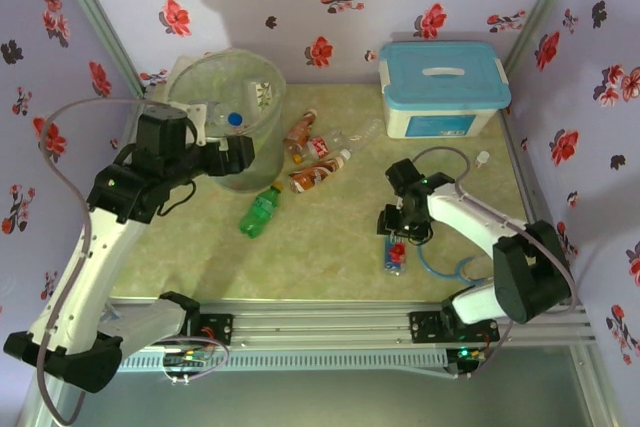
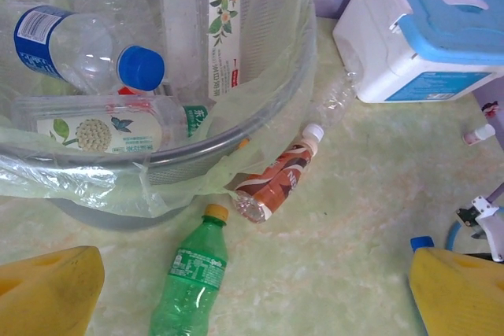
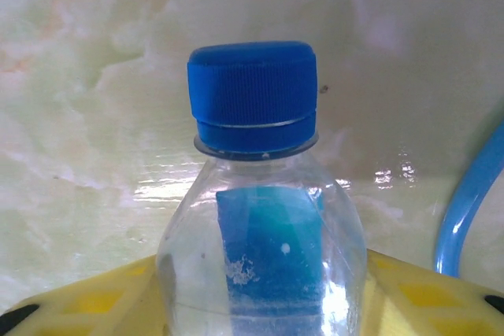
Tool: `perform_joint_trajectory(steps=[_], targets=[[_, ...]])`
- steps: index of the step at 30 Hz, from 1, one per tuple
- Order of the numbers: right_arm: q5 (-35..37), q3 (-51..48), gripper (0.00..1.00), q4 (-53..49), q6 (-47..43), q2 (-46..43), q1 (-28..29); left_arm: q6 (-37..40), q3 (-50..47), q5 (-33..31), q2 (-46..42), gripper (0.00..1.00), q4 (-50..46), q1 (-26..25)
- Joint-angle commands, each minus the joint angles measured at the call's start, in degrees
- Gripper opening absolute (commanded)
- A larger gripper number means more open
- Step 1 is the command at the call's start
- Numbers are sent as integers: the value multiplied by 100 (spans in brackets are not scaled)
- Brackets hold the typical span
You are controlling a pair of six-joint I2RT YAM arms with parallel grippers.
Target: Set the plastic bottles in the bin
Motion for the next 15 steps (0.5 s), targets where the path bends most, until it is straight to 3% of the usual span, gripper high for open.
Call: perform_joint_trajectory(steps=[1,7,11,15], targets=[[-129,158,55,342,2,-428,-57,-188,-22,156,-161,100,150,-65],[-1401,73,54,1676,364,-1045,-637,-264,-86,1186,-179,100,586,-142],[-2953,-158,54,3533,1400,-1183,-1227,-368,-102,1237,28,100,727,-321],[-3404,-7,51,4556,1910,-1074,-1241,-305,67,1233,437,100,769,-728]])
